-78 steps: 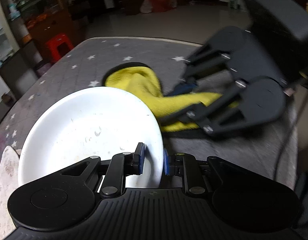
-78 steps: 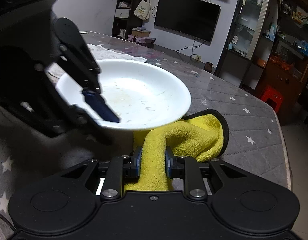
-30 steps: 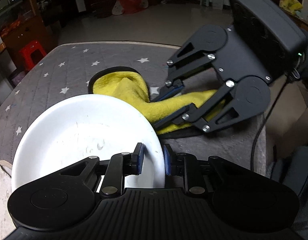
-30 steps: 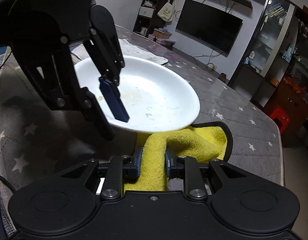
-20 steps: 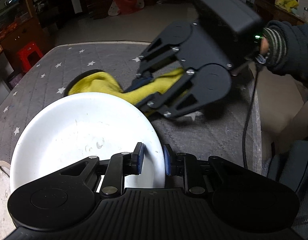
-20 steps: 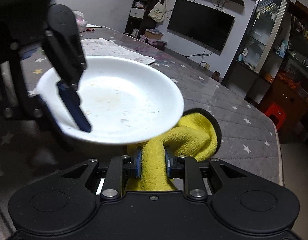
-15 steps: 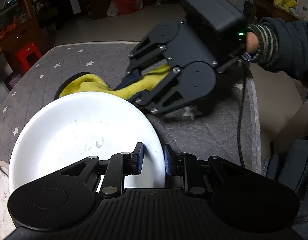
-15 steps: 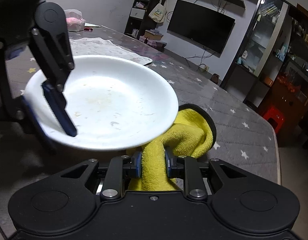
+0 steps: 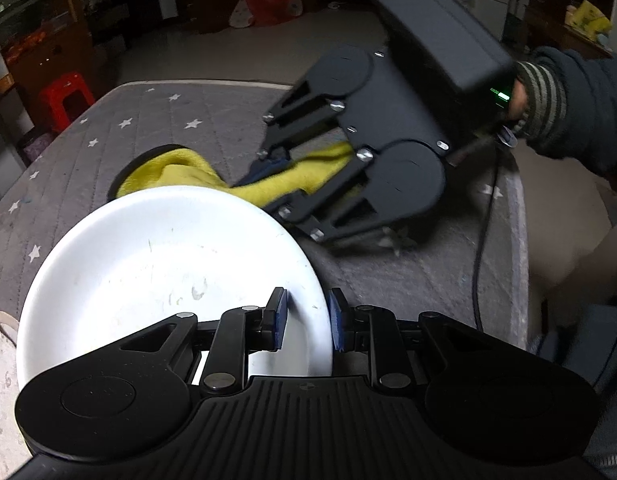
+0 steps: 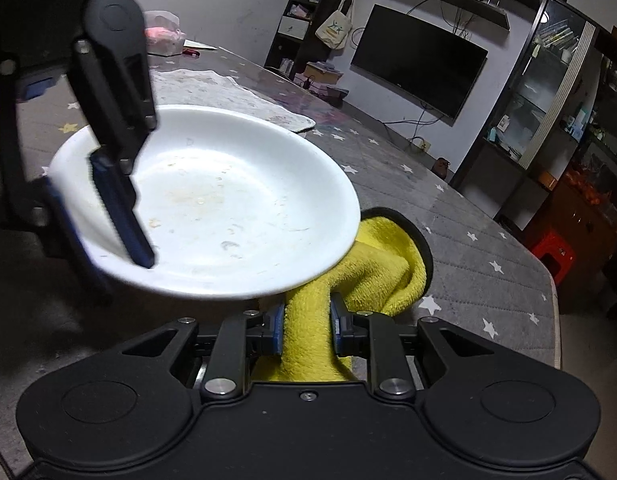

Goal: Clean bowl
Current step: 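Wipe the bowl interior with the cloth in the right gripper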

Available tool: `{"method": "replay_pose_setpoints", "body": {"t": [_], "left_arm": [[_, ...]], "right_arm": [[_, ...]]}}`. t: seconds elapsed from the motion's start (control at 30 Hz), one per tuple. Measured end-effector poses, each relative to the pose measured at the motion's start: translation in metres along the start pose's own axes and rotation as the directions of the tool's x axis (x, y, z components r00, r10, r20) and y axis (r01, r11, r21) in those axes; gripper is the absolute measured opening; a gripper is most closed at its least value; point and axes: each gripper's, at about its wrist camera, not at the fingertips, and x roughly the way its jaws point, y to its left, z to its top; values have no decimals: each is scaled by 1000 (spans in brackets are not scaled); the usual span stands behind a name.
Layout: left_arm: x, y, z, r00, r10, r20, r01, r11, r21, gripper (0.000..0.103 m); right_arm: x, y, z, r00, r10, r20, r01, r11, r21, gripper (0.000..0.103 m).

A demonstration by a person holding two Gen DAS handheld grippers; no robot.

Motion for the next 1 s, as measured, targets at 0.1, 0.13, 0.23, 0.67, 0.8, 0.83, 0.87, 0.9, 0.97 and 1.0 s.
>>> {"method": "replay_pose_setpoints", "body": {"t": [0.1, 0.13, 0.23, 0.67, 0.8, 0.83, 0.87, 0.9, 0.97, 1.0], "left_arm": [[2, 3, 7, 1000, 15, 0, -15, 1000, -9, 24], [3, 3, 8, 1000, 17, -1, -17, 1000, -10, 24], [5, 5, 12, 1000, 19, -7, -19, 1000, -14, 25], [-6, 3, 3, 1000, -28, -5, 29, 999, 19, 24], [-9, 0, -1, 999, -50, -8, 50, 998, 38, 24], [-9, -1, -3, 998, -55, -9, 55, 998, 43, 24], [-10, -2, -4, 998, -60, -10, 61, 997, 48, 24], [-10, -3, -5, 998, -66, -11, 66, 996, 53, 24], [-11, -5, -7, 997, -76, -14, 77, 995, 63, 24], [-13, -7, -9, 996, -82, -17, 83, 994, 71, 24]], "right_arm": [[-5, 3, -1, 1000, 7, 3, -7, 1000, 0, 24], [-7, 5, -1, 1000, 9, 4, -9, 1000, -2, 24], [-12, 9, -3, 1000, 16, 8, -16, 1000, -8, 24], [-44, 30, -11, 999, 44, 2, -44, 999, -25, 24], [-37, 25, -7, 999, 42, 3, -42, 999, -28, 24], [-35, 24, -7, 999, 43, 3, -43, 999, -30, 24], [-34, 23, -7, 999, 44, 4, -44, 999, -31, 24], [-32, 21, -7, 999, 43, 6, -43, 999, -33, 24], [-29, 19, -6, 999, 41, 8, -41, 999, -35, 24], [-27, 16, -5, 999, 39, 8, -38, 999, -36, 24]]}}
